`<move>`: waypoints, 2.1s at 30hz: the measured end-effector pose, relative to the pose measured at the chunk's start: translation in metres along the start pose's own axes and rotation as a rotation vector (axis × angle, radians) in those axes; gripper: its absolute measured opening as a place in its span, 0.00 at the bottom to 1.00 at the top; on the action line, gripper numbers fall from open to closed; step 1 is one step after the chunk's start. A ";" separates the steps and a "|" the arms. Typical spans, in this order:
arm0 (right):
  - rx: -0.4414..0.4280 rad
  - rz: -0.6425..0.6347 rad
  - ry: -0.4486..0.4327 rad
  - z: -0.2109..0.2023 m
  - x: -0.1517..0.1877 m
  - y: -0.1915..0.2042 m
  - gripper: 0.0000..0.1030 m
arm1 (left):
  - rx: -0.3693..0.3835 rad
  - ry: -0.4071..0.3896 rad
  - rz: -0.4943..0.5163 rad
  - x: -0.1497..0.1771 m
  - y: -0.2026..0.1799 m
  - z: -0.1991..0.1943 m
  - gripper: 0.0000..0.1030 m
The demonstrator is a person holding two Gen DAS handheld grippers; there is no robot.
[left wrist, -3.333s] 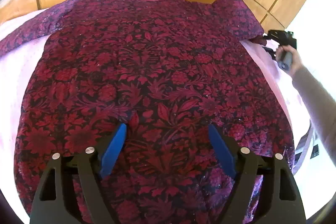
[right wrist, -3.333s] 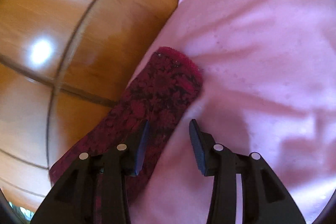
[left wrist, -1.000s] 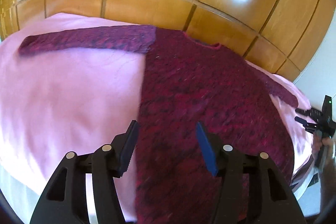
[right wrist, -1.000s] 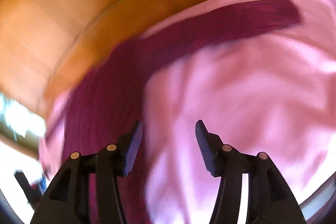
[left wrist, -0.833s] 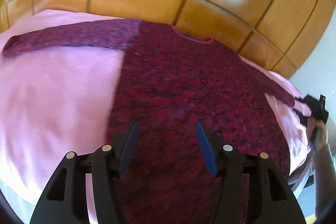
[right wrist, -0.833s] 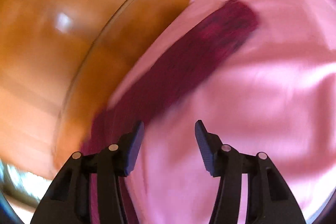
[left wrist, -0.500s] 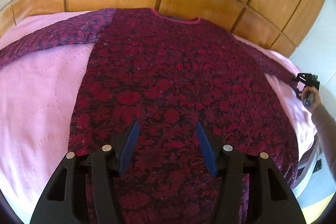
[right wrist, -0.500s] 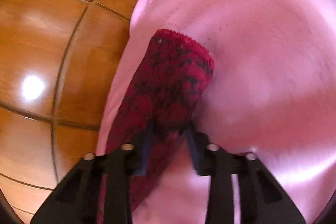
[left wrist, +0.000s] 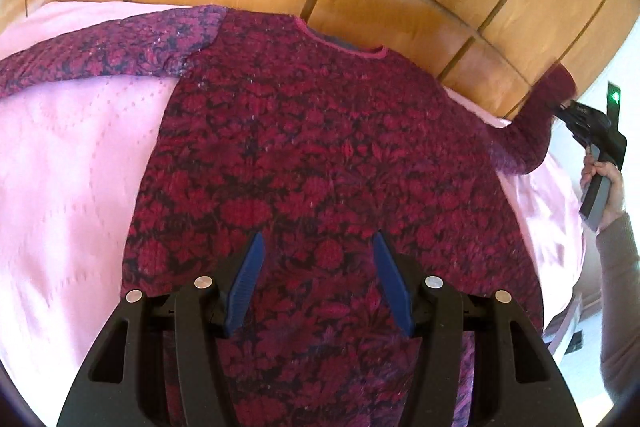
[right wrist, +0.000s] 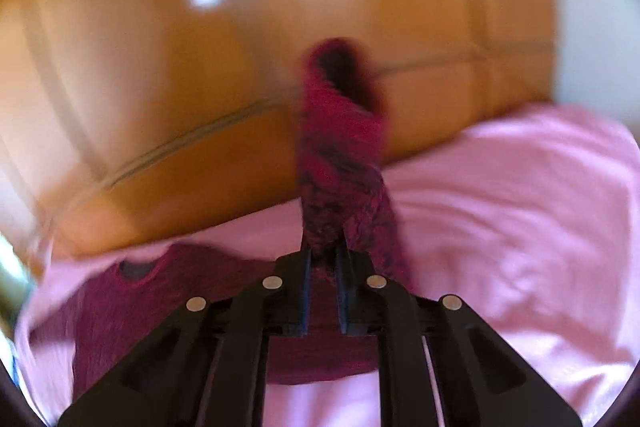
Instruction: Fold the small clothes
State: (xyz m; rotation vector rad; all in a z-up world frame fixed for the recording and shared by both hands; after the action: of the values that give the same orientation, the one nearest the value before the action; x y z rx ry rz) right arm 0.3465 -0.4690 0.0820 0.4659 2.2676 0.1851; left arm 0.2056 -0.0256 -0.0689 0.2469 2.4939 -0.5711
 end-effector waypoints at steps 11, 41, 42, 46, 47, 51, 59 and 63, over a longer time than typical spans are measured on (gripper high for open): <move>-0.211 -0.325 0.302 0.096 0.117 0.226 0.09 | 0.106 -0.044 -0.099 -0.049 0.022 -0.003 0.54; -0.280 0.305 0.114 0.015 0.092 0.017 0.56 | 0.211 -0.085 -0.296 -0.175 0.023 0.070 0.09; -0.283 0.287 0.125 0.021 0.092 0.026 0.54 | 0.191 -0.106 -0.270 -0.175 0.024 0.058 0.09; -0.285 0.205 0.195 0.053 0.096 0.063 0.52 | 0.129 -0.115 -0.227 -0.172 0.034 0.045 0.09; -0.263 0.175 0.213 0.061 0.099 0.073 0.52 | 0.113 -0.113 -0.222 -0.170 0.038 0.045 0.09; -0.162 0.070 0.285 0.093 0.116 0.099 0.52 | 0.027 -0.100 -0.205 -0.163 0.052 0.053 0.09; -0.018 -0.090 0.244 0.115 0.143 0.123 0.52 | -0.088 -0.008 -0.205 -0.132 0.072 0.090 0.09; -0.005 -0.111 0.232 0.112 0.148 0.124 0.52 | -0.080 -0.029 -0.214 -0.122 0.071 0.076 0.09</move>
State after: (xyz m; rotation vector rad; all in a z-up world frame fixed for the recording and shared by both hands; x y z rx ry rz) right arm 0.3722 -0.2992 -0.0610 0.3278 2.5122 0.1972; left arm 0.3642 -0.0030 -0.0815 -0.0599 2.5251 -0.5535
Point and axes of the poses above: each gripper's, at about its wrist camera, not at the fingertips, and z roughly the way its jaws point, y to its left, x to its underside, the point moved 2 cm from there along z, roughly the way its jaws point, and after that the axes turned 5 degrees about z, right-handed, at the moved point
